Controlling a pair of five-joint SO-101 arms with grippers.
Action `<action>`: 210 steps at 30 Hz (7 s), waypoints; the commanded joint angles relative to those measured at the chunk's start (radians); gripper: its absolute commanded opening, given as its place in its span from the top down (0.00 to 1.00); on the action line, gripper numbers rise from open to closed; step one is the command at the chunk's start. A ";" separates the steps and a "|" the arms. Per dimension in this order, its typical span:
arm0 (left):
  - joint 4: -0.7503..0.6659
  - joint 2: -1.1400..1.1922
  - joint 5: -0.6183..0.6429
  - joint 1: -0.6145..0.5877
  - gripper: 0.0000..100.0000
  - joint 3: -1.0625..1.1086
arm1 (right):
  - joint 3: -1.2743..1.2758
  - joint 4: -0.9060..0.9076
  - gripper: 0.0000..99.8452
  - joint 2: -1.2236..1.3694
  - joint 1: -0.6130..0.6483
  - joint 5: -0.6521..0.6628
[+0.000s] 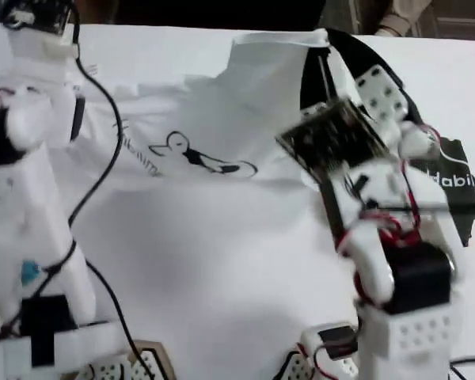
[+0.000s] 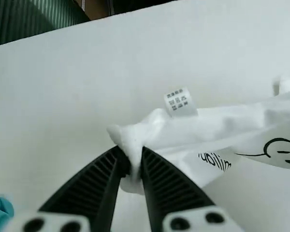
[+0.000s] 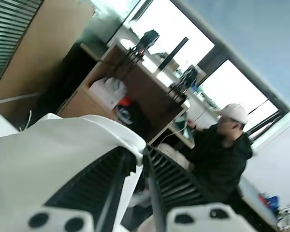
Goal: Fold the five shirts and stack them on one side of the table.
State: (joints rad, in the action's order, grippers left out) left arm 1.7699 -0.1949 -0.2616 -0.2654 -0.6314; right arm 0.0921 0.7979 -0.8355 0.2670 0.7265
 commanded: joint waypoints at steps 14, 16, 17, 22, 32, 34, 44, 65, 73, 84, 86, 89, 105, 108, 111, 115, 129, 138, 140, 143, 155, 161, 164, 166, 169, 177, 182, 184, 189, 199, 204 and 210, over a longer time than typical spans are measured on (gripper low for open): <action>0.015 -0.376 -0.009 -0.014 0.98 0.007 | -0.163 -0.002 0.98 -0.219 0.007 0.114; 0.015 -0.411 -0.009 -0.015 0.98 0.007 | -0.167 -0.004 0.98 -0.225 0.007 0.114; 0.015 -0.428 -0.009 -0.021 0.98 0.007 | -0.181 -0.002 0.98 -0.226 0.008 0.114; 0.008 -0.500 -0.011 -0.115 0.98 0.007 | -0.253 0.004 0.98 -0.232 0.012 0.109; 0.008 -0.522 -0.054 -0.132 0.98 0.015 | -0.351 -0.002 0.98 -0.225 0.013 0.109; 0.008 -0.517 -0.054 -0.132 0.98 0.015 | -0.367 -0.002 0.98 -0.222 0.013 0.109; 0.003 -0.528 -0.052 -0.130 0.98 0.128 | -0.384 0.005 0.98 -0.234 0.015 0.109; -0.110 -0.855 -0.060 -0.132 0.98 0.532 | -0.497 0.116 0.98 -0.249 0.088 0.117; -0.327 -0.852 -0.052 -0.130 0.98 0.734 | -0.348 0.111 0.98 -0.139 0.088 0.115; -0.634 -0.799 -0.057 -0.130 0.98 1.046 | -0.018 -0.091 0.98 0.015 0.016 0.115; -0.664 -0.723 -0.057 -0.130 0.98 1.038 | 0.046 -0.148 0.98 0.042 -0.015 0.115; -0.697 -0.560 -0.057 -0.130 0.98 0.967 | 0.117 -0.203 0.98 0.085 -0.039 0.115; -0.388 0.259 -0.057 -0.126 0.98 0.199 | 0.138 -0.444 0.98 0.437 -0.099 0.109; -0.328 0.345 -0.057 -0.126 0.98 0.136 | 0.143 -0.426 0.98 0.489 -0.099 0.106; -0.267 0.414 -0.058 -0.126 0.98 0.093 | 0.143 -0.378 0.98 0.524 -0.107 0.064; -0.181 0.476 -0.109 -0.126 0.98 0.058 | 0.143 -0.265 0.98 0.535 -0.108 0.052; 0.015 0.471 -0.212 -0.121 0.98 0.054 | 0.203 0.038 0.98 0.306 -0.102 0.051; 0.015 0.367 -0.278 -0.123 0.98 0.286 | 0.433 0.035 0.98 0.154 -0.105 0.058; 0.014 0.324 -0.279 -0.123 0.98 0.363 | 0.468 0.039 0.98 0.120 -0.105 0.058; -0.002 0.252 -0.279 -0.123 0.98 0.467 | 0.525 0.039 0.98 0.062 -0.108 0.058; -0.032 0.063 -0.305 -0.161 0.98 0.716 | 0.689 0.124 0.98 -0.150 -0.108 0.060; -0.035 0.048 -0.341 -0.206 0.98 0.785 | 0.740 0.148 0.98 -0.216 -0.108 0.055; -0.035 0.048 -0.342 -0.207 0.98 0.820 | 0.770 0.171 0.98 -0.251 -0.107 0.054; -0.035 0.046 -0.342 -0.207 0.98 0.835 | 0.787 0.182 0.98 -0.275 -0.107 0.055; -0.032 0.046 -0.342 -0.207 0.98 0.839 | 0.819 0.183 0.98 -0.315 -0.108 0.058; -0.021 0.046 -0.341 -0.241 0.98 0.849 | 0.861 0.254 0.98 -0.404 -0.107 0.058; -0.044 0.006 -0.353 -0.239 0.98 0.955 | 0.878 0.272 0.98 -0.441 -0.105 0.058; -0.069 -0.043 -0.373 -0.239 0.98 1.007 | 0.891 0.272 0.98 -0.446 -0.107 0.058; -0.126 -0.103 -0.377 -0.239 0.98 1.141 | 0.941 0.272 0.98 -0.450 -0.108 0.058; -0.227 -0.101 -0.373 -0.239 0.98 1.259 | 1.020 0.268 0.98 -0.450 -0.108 0.054; -0.247 -0.098 -0.376 -0.238 0.98 1.267 | 1.073 0.266 0.98 -0.450 -0.108 0.052; -0.299 -0.098 -0.377 -0.236 0.97 1.331 | 1.154 0.266 0.98 -0.450 -0.108 0.057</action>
State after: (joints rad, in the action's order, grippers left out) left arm 1.4998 -0.2501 -0.6314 -0.4971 0.6836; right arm 1.2398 1.0664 -1.2666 0.1718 0.7879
